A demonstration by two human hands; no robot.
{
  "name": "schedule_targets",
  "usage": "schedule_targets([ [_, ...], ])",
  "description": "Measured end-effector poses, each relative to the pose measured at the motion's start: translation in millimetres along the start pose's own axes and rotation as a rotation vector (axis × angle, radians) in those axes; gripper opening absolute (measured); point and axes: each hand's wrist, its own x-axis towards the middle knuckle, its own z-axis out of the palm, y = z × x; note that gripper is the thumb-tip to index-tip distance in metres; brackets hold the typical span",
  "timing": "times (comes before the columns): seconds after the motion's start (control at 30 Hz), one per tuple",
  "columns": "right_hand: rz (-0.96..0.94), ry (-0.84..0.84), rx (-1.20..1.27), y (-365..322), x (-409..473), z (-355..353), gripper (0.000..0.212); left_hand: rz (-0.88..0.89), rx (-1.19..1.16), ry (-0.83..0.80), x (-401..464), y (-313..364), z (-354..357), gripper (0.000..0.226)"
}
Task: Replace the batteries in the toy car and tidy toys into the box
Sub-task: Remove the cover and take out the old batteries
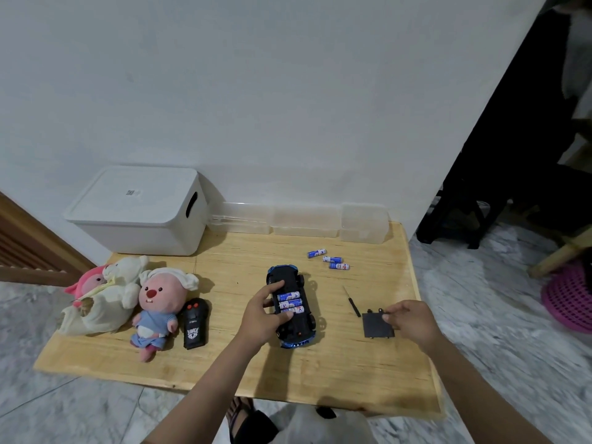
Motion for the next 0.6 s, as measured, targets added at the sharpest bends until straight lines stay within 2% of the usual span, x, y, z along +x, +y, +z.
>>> schedule_targets([
  [0.27,-0.024,0.048,-0.197,5.4,-1.0,6.4,0.014,0.014,0.024,-0.041,2.4,1.0,9.9,0.058],
  [0.6,-0.027,0.1,-0.235,-5.0,-7.8,13.5,0.016,-0.005,0.028,-0.068,1.5,0.5,9.1,0.058],
])
